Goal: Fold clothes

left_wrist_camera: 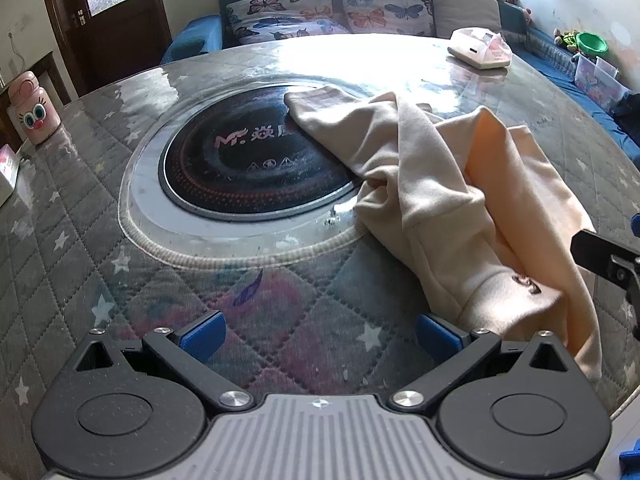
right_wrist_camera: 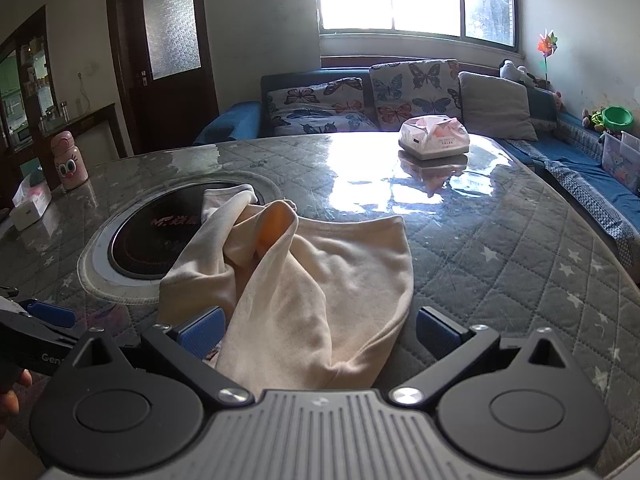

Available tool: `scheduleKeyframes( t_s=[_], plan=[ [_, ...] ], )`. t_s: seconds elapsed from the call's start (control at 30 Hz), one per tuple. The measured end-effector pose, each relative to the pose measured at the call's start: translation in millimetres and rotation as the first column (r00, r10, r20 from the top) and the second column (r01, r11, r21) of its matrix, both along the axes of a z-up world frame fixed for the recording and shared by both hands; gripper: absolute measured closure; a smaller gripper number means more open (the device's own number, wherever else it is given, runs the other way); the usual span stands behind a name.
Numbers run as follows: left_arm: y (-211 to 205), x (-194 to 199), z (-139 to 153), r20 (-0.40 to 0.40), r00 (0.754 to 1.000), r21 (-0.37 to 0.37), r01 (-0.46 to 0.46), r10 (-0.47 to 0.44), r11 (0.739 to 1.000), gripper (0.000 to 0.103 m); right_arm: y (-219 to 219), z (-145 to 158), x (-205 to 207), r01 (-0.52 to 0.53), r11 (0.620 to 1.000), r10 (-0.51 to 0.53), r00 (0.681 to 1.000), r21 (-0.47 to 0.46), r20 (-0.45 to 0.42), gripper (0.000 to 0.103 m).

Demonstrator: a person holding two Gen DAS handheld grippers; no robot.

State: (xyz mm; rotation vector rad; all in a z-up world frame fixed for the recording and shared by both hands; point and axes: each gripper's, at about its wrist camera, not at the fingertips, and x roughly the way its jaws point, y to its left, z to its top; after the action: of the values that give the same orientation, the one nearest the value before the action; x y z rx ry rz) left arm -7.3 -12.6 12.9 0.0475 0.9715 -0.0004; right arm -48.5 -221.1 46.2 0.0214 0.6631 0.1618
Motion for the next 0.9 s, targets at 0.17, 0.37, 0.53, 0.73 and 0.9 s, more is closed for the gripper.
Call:
scheduleKeyframes(
  t_s=[0.17,0.37,0.53,0.73,0.9],
  plan=[
    [2.1,6.8,4.5,0.015,1.000,0.002,-0.010,0.010,1.000,0.000,1.9,2.1,14.7,-0.015,1.000,0.015,1.000,-0.011,0.009,0.007],
    [1.9,12.4,6.9,0.026,1.000,-0.004,-0.011,0.011,1.000,0.000,9.4,-1.6,42.1,-0.039,0.999,0.039,0.999,-0.024,-0.004,0.022],
    [-0.4,15.7,5.6,0.024,1.000,-0.005,-0.006,0.006,1.000,0.000,16.2,-10.3,66.0,-0.071,0.997,0.071,0.997,0.003,-0.032,0.041],
    [-2.2,20.6,5.3,0.026,1.000,-0.007,-0.003,0.003,1.000,0.000,23.0,-24.8,95.4,-0.098,0.995,0.098,0.993,0.007,-0.069,0.068],
    [-5.9,27.4,9.1,0.040,0.999,-0.005,0.007,-0.007,1.000,0.000,21.6,-22.4,101.8,-0.133,0.991,0.134,0.990,0.014,-0.047,0.097]
  ],
)
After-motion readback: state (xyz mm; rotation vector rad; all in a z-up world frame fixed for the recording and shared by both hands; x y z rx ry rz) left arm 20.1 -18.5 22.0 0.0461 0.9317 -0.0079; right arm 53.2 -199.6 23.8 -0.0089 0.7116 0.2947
